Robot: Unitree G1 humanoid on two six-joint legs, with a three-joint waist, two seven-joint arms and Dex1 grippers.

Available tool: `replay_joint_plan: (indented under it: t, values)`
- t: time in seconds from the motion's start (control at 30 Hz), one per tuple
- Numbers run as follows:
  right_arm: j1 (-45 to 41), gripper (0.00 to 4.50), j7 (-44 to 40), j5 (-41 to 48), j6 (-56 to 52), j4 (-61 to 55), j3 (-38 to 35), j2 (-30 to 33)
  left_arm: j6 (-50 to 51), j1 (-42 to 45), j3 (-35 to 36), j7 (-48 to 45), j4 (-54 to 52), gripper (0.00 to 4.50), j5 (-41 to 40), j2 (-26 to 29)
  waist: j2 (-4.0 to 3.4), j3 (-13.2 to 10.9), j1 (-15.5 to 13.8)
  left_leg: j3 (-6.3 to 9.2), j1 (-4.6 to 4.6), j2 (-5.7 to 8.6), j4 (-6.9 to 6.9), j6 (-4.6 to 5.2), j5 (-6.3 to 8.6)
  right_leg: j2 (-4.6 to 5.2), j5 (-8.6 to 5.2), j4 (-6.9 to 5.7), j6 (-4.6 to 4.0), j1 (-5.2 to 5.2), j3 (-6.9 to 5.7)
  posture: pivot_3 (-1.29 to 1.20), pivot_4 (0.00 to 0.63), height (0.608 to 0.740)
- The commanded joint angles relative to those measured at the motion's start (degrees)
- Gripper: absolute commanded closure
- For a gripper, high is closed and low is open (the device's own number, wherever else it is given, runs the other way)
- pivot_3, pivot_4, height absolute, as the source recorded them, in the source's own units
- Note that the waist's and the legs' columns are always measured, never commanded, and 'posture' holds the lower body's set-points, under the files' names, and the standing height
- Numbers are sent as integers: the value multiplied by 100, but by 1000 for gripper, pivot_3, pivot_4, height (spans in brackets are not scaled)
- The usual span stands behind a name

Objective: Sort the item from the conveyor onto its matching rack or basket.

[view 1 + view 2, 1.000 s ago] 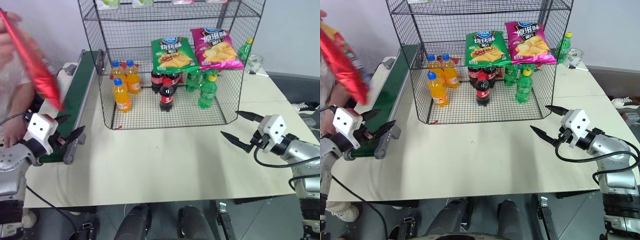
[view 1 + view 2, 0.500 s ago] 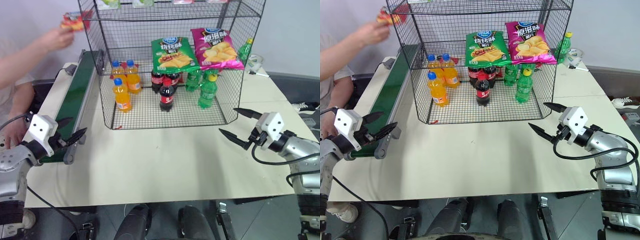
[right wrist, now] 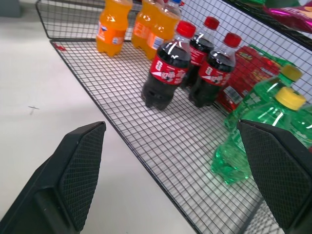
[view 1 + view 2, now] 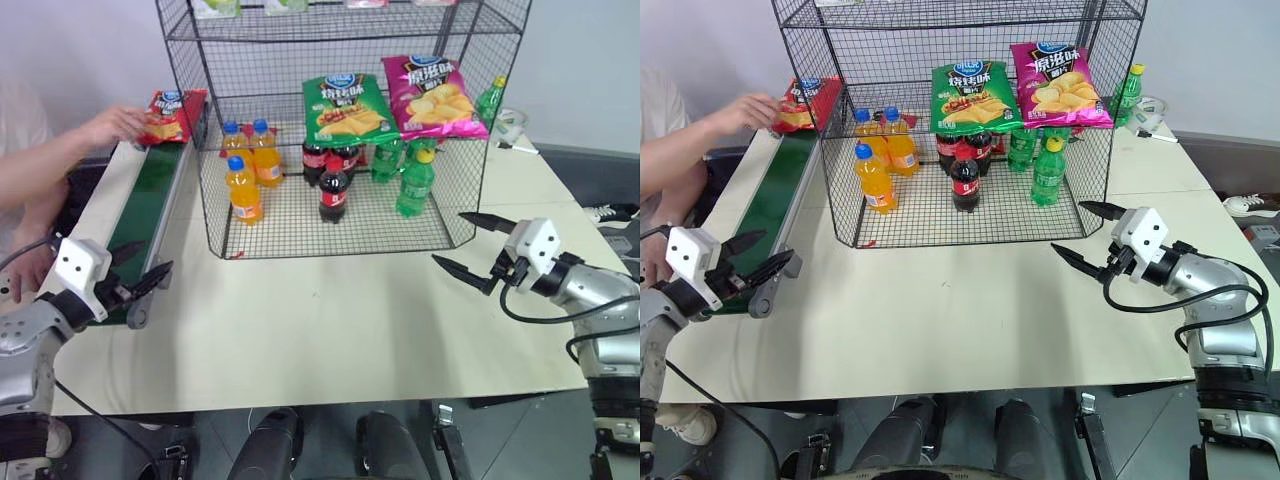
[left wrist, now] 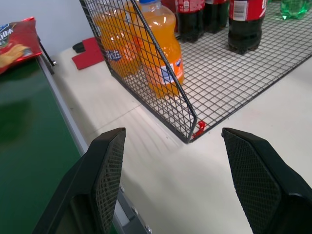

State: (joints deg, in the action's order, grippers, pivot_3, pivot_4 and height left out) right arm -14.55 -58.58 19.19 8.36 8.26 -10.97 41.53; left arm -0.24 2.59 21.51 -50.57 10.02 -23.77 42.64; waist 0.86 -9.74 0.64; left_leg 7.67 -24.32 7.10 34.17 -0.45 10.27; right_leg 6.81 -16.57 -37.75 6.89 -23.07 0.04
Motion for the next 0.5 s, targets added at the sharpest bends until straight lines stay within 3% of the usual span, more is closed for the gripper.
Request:
replay_joint_plan:
  t: [0.03,0.5]
  values:
    - [-61,0,-151,258,-64,-185,-68,1,-80,-60,218,12,-251,1213,-70,28,0,0,-1,0,0,0,0,0,0,0,0,0,0,0,0,0,150,740]
    - [468,0,-766,1035,-1076,-1037,18,53,-90,33,223,233,-303,1213,-29,30,-1,-1,-7,1,-4,-1,-1,1,2,0,-1,11,-1,1,0,0,150,740]
